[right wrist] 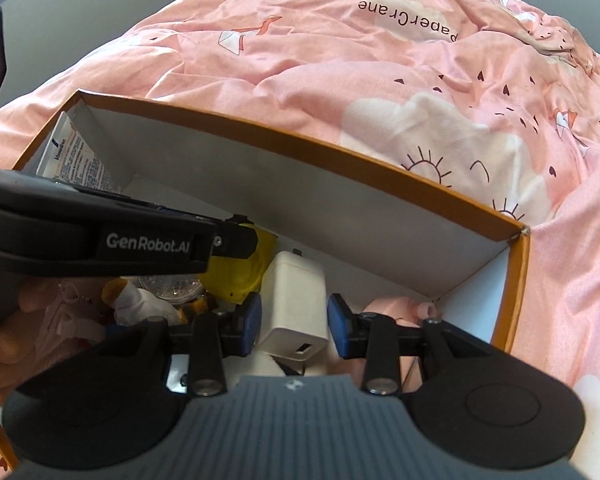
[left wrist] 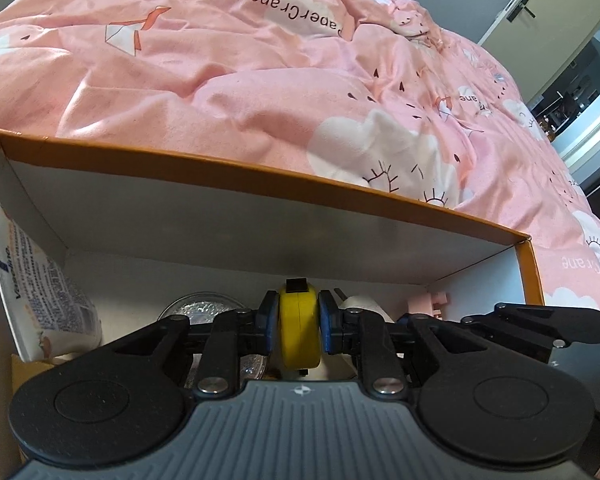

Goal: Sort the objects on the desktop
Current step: 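Lower both items into the box and open both tools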

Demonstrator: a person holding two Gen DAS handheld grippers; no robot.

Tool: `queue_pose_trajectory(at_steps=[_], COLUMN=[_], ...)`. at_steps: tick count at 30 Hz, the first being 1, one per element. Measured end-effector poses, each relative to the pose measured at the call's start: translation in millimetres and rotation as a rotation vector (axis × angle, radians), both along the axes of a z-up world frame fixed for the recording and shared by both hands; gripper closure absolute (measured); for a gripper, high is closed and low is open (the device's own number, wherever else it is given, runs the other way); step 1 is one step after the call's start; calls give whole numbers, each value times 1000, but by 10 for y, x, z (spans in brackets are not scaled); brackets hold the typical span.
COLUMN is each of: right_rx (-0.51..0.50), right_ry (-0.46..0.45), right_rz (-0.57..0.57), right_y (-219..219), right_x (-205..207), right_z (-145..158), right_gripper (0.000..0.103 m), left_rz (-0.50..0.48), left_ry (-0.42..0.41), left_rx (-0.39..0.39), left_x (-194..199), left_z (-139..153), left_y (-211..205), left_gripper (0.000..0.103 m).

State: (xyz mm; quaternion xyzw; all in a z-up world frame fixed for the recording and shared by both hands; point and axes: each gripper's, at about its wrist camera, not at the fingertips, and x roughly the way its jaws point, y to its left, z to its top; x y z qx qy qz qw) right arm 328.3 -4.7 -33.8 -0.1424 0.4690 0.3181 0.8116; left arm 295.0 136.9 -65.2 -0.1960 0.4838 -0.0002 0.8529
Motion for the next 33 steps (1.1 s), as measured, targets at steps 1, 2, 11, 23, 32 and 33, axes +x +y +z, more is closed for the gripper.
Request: queue_pose_trajectory(at_steps=[1, 2, 11, 23, 32, 33], right_rx=[5, 10, 61, 209, 252, 261], right_ry=[-1, -1, -22, -225, -357, -359], right_rz=[0, 3, -7, -89, -183, -201], right_y=[-9, -19, -162, -605, -829, -852], right_x=[-4, -9, -112, -838, -1534, -1602], right_z=[11, 19, 241, 941, 1061, 1050], right_gripper=[64, 64, 63, 40, 28, 28], left_rz=[0, 1, -22, -70, 33, 53], left_ry=[0, -5, -71, -288, -404, -408], left_rx=[11, 24, 116, 307, 407, 423], left_x=[-8, -16, -178, -997, -1803, -1856], left_z=[13, 33, 387, 1174, 1443, 1432], left_y=[-2, -7, -107, -443, -557, -579], left_gripper=[81, 81, 79, 44, 22, 22])
